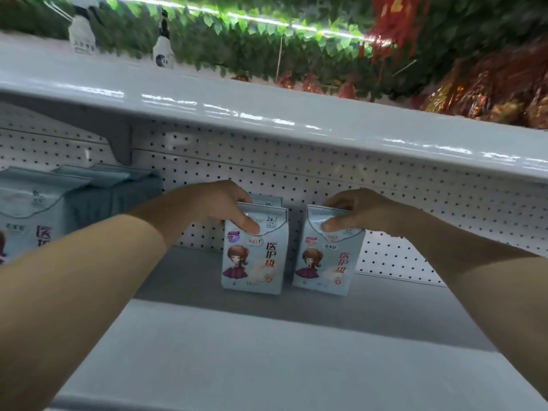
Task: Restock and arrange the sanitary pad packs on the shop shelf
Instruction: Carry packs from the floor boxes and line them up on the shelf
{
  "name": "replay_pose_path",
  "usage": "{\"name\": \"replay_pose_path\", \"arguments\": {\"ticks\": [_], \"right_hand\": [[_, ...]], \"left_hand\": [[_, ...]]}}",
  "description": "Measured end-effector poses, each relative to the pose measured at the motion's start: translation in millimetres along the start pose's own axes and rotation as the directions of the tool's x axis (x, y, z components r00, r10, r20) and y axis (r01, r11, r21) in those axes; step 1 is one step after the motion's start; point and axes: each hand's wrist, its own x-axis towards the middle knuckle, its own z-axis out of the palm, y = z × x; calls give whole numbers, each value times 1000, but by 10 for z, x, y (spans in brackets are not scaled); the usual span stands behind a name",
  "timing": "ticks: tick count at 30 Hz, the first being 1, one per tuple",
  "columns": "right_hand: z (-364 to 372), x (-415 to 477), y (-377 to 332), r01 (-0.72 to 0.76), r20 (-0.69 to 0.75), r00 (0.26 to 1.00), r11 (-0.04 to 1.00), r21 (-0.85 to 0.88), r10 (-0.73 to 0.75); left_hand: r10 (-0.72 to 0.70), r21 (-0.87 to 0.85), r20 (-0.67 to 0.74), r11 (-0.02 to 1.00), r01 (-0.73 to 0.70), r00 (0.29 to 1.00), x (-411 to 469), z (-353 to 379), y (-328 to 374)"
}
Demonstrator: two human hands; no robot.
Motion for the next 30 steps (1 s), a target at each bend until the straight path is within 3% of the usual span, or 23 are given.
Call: {"name": "replay_pose_path", "arguments": {"ticks": [9, 17, 24, 30], "right_hand": [[94, 242, -38, 44, 47, 998, 997, 59, -47], [225, 293, -101, 62, 114, 992, 992, -109, -50], [343, 340, -79, 92, -88, 989, 964, -248, -117], [499, 370, -72, 55, -264, 958, 978, -203, -109]], "left_hand": [[-32, 145, -64, 989, 41, 997, -59, -105, -55], [2, 67, -100, 998, 5, 995, -70, -11, -221], [8, 15, -85, 1000, -6, 996, -69, 36, -270], [2, -18, -115, 1000, -4, 993, -47, 71, -299]]}}
